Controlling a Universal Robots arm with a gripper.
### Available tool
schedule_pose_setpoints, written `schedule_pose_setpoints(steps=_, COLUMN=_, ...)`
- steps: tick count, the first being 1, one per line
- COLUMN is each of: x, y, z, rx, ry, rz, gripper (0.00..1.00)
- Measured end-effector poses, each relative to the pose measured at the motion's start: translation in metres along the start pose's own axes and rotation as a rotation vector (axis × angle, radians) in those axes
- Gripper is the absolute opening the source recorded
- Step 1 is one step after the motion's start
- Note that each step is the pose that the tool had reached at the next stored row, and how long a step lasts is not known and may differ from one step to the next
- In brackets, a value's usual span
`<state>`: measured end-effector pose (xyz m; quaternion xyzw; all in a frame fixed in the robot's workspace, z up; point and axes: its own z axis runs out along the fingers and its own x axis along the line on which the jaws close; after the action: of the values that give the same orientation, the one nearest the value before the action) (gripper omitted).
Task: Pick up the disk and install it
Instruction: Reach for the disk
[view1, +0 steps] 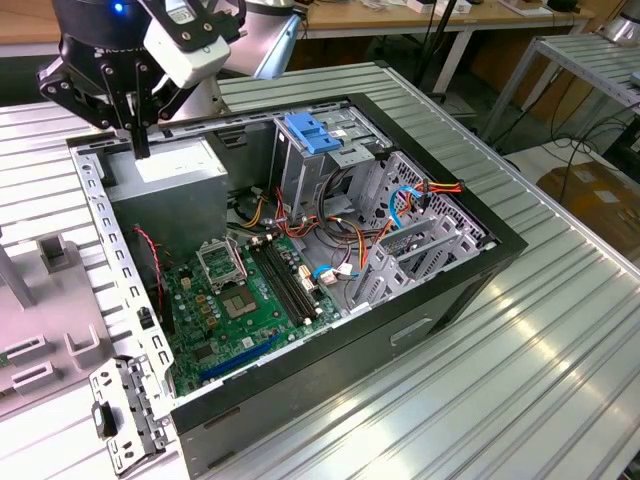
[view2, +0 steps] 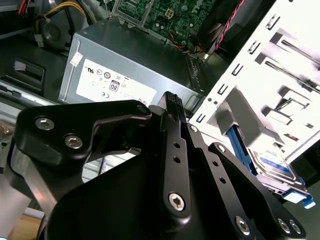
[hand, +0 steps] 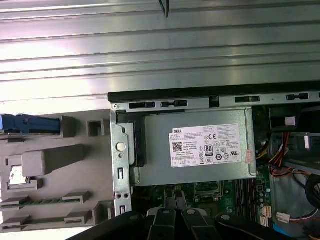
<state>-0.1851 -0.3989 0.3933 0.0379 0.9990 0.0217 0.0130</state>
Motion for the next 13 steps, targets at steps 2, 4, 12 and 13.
schedule_pose_setpoints(steps=2, x=0.0018, y=-0.0001, z=0.0, rx=0.0, ry=-0.0001, rz=0.0, gripper=0.11)
schedule_pose_setpoints(steps=4, x=0.0034, y=-0.0002, z=-0.0001, rx=-0.0001, ry=-0.0001, rz=0.0, gripper=0.11)
schedule_pose_setpoints(steps=12, x=0.0094, y=-0.0007, z=-0.0003, rx=0.0, ry=0.0, rz=0.0, gripper=0.11)
schedule_pose_setpoints(steps=13, x=0.0103, y=-0.0008, z=-0.0002, rx=-0.0001, ry=-0.0001, rz=0.0, gripper=0.11)
